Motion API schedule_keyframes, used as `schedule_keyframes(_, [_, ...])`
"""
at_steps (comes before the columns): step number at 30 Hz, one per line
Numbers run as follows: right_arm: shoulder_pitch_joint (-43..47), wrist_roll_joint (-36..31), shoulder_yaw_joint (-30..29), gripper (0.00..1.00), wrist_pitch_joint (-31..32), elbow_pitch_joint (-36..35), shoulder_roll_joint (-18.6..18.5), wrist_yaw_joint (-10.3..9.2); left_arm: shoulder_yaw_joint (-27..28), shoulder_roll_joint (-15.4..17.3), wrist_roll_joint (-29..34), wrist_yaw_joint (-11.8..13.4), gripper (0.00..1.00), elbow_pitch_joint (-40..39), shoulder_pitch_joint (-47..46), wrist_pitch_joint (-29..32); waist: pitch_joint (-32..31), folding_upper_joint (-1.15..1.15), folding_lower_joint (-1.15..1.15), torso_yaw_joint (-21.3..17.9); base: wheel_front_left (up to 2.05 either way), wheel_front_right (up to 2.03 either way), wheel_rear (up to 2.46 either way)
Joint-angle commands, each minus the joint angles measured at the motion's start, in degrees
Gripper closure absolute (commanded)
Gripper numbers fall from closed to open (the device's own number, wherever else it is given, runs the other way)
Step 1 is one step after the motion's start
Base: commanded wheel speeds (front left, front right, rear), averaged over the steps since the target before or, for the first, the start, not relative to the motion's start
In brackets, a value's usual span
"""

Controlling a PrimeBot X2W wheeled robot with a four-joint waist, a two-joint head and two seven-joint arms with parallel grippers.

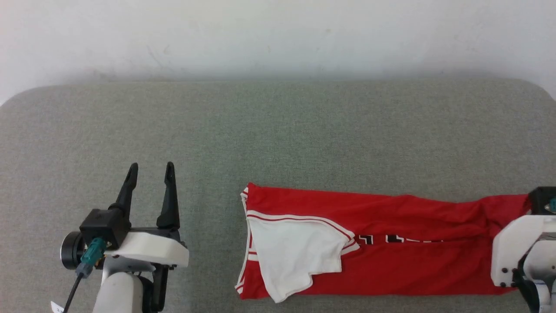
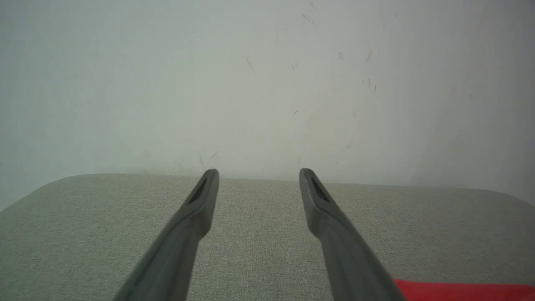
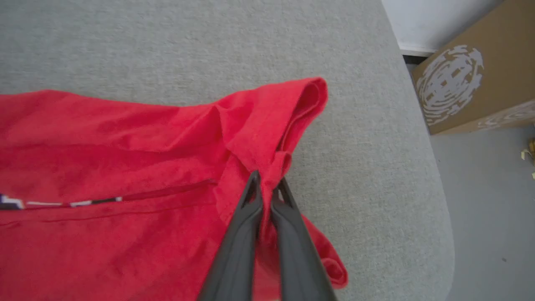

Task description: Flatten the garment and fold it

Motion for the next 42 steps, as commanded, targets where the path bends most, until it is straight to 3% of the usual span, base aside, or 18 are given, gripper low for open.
schedule_keyframes(1, [1.53, 1.91, 2.04, 1.00, 1.56, -3.74, -0.19, -0.12, 0.14, -0.35, 0.70, -0.42, 0.00, 0.11, 0.57, -0.27, -0.50, 0.00, 0.00, 0.06, 0.00, 0.00, 0.00])
schedule_keyframes(8, [5.33, 9.92, 17.33, 1.00, 12.55, -26.31, -0.86, -0.12, 0.47, -0.41, 0.84, -0.90, 0.00, 0.52, 1.03, -0.27, -0.95, 0.00, 0.00, 0.26, 0.00, 0.00, 0.00])
schedule_keyframes(11, [4.23, 11.70, 23.71, 1.00, 14.39, -30.44, -1.91, -0.12, 0.45, -0.51, 0.84, -1.09, 0.00, 0.58, 0.65, -0.27, -0.63, 0.00, 0.00, 0.70, 0.00, 0.00, 0.00])
schedule_keyframes(14, [0.97, 12.80, 29.30, 1.00, 14.45, -30.29, -2.52, -0.12, 0.29, -0.66, 0.77, -1.20, 0.00, 0.45, 0.08, -0.27, 0.11, 0.00, 0.00, 1.26, 0.00, 0.00, 0.00])
schedule_keyframes(18, [-4.65, 13.62, 36.93, 1.00, 13.46, -25.02, -2.72, -0.12, -0.08, -0.76, 0.82, -1.49, 0.00, 0.66, -1.10, -0.27, 1.09, 0.00, 0.00, 2.28, 0.00, 0.00, 0.00])
schedule_keyframes(22, [-9.71, 15.59, 42.98, 1.00, 10.88, -16.30, -0.60, -0.12, -0.50, -0.87, 1.08, -1.52, 0.00, 0.90, -2.12, -0.27, 2.15, 0.00, 0.00, 3.32, 0.00, 0.00, 0.00])
schedule_keyframes(30, [-17.75, 19.96, 50.54, 1.00, 5.18, 3.41, 1.13, -0.12, -1.64, -1.34, 0.72, -1.62, 0.00, 1.17, -3.39, -0.27, 4.12, 0.00, 0.00, 5.29, 0.00, 0.00, 0.00])
schedule_keyframes(38, [-22.46, 27.66, 56.18, 1.00, -0.41, 15.00, 1.17, -0.12, -1.90, -1.56, 0.45, -1.54, 0.00, 1.45, -3.87, -0.27, 5.39, 0.00, 0.00, 6.09, 0.00, 0.00, 0.00])
schedule_keyframes(39, [-23.13, 28.58, 57.02, 0.68, -1.41, 15.93, 1.17, -0.12, -1.87, -1.58, 0.40, -1.56, 0.00, 1.53, -3.93, -0.27, 5.50, 0.00, 0.00, 6.12, 0.00, 0.00, 0.00])
schedule_keyframes(40, [-23.70, 29.73, 57.85, 0.15, -2.60, 16.59, 1.17, -0.12, -1.80, -1.60, 0.34, -1.59, 0.00, 1.66, -4.03, -0.27, 5.57, 0.00, 0.00, 6.13, 0.00, 0.00, 0.00])
schedule_keyframes(41, [-24.04, 31.24, 58.61, 0.00, -3.35, 17.21, 1.17, -0.12, -1.73, -1.61, 0.30, -1.62, 0.00, 1.79, -4.12, -0.27, 5.61, 0.00, 0.00, 6.11, 0.00, 0.00, 0.00])
schedule_keyframes(42, [-24.43, 32.42, 59.29, 0.00, -4.08, 17.67, 1.17, -0.12, -1.66, -1.63, 0.29, -1.63, 0.00, 1.86, -4.13, -0.27, 5.59, 0.00, 0.00, 6.05, 0.00, 0.00, 0.00])
